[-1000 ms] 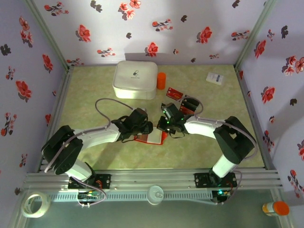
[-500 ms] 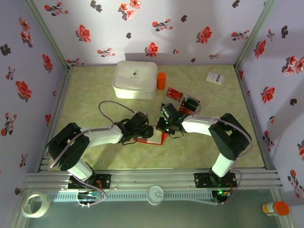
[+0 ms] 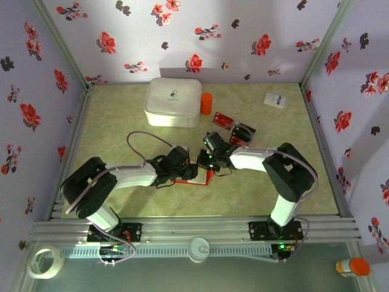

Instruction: Put the credit cards into the card holder

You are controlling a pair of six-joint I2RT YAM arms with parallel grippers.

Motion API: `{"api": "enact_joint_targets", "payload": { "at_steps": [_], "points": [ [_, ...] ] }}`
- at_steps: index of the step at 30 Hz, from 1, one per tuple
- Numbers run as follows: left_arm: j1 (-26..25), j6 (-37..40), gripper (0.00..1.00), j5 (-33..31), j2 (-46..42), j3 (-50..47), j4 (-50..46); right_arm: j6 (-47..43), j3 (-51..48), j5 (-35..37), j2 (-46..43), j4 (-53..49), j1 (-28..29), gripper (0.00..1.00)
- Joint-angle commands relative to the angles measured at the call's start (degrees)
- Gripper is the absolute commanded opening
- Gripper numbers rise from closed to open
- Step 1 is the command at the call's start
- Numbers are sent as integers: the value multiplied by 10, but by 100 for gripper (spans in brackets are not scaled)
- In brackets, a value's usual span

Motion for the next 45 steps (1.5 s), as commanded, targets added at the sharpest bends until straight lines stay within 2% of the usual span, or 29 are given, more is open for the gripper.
{"api": "enact_joint_targets", "payload": {
  "at_steps": [1, 3, 8, 10, 13, 19, 23, 34, 45],
  "points": [
    [-6, 10, 59, 7, 11, -13, 8, 1, 3, -9, 19, -15, 7, 0],
    [-6, 10, 57, 7, 16, -13, 8, 1, 2, -9, 19, -14, 6, 0],
    [-7, 8, 38, 6, 33, -14, 8, 2, 7, -11, 16, -15, 6, 0],
    [-8, 8, 35, 7, 37, -15, 8, 1, 13, -13, 13, -16, 6, 0],
    [-9, 7, 35, 7, 40, -17, 10, -2, 19, -16, 4, -23, 6, 4],
    [-9, 5, 35, 7, 36, -20, 12, -3, 12, 3, -41, -36, 7, 31],
    [-10, 5, 35, 6, 35, -19, 12, 1, -1, 10, -51, -36, 6, 39],
    [-10, 2, 35, 6, 33, -22, 12, 26, -21, 8, -24, -4, 7, 48],
    [-11, 2, 32, 6, 28, -25, 14, 44, -24, -21, 2, 38, 6, 47]
  ]
}}
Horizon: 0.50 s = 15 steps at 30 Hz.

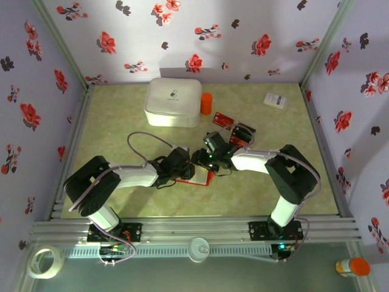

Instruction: Put the credit cards into the card holder

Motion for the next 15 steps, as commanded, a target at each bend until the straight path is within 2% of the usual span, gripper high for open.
{"api": "enact_joint_targets", "payload": {
  "at_steps": [1, 11, 15],
  "points": [
    [-9, -2, 32, 22, 13, -17, -15, 15, -12, -16, 18, 10, 3, 47],
    [-10, -3, 35, 22, 4, -18, -14, 58, -34, -53, 20, 89, -7, 40],
    [-10, -3, 38, 21, -1, -18, -15, 65, -37, -57, 15, 100, -10, 37]
  ]
}}
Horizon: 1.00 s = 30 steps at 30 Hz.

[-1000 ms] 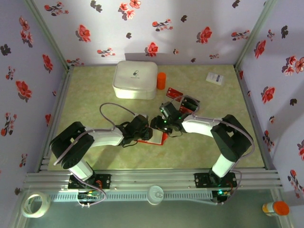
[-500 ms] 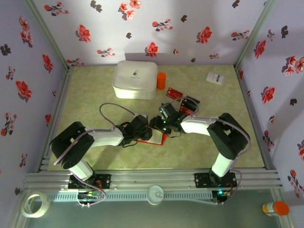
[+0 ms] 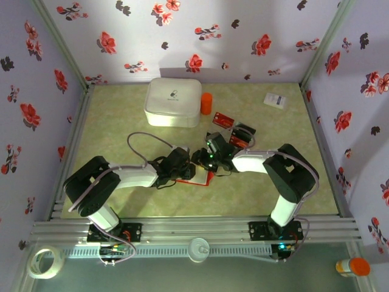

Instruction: Put the credit cards into the card holder

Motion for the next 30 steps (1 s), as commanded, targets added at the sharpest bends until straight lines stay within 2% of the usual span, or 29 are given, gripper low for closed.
{"api": "enact_joint_targets", "payload": {
  "at_steps": [1, 5, 13, 25, 30],
  "points": [
    [-9, -2, 40, 18, 1, -16, -22, 19, -8, -22, 6, 23, -2, 36],
    [-9, 1, 45, 15, -4, -16, -27, 23, -4, -24, 3, 24, -1, 35],
    [-8, 3, 43, 8, -17, -22, -33, 31, 0, -28, -1, 30, -3, 34],
    [7, 17, 69, -14, -113, -42, -37, 52, 5, -37, -15, 46, -1, 35],
    [20, 13, 72, -19, -157, -60, -27, 55, 10, -38, -17, 46, 3, 35]
  ]
}}
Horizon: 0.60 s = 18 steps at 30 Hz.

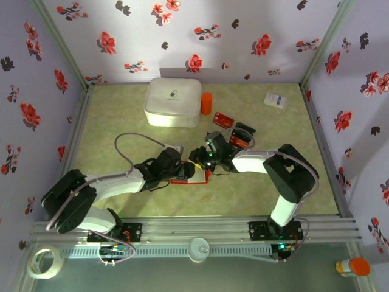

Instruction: Put the credit cards into the card holder

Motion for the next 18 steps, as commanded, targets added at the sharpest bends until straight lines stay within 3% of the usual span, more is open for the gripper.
{"api": "enact_joint_targets", "payload": {
  "at_steps": [1, 6, 18],
  "points": [
    [11, 6, 72, -15, -29, -16, 2, 11, 13, -8, -14, 8, 3, 35],
    [20, 2, 72, -16, -51, -26, 3, 9, 23, -6, -11, 4, 7, 35],
    [5, -14, 65, 2, -20, 4, -1, -92, 35, 71, -59, -154, -17, 29]
  ]
}}
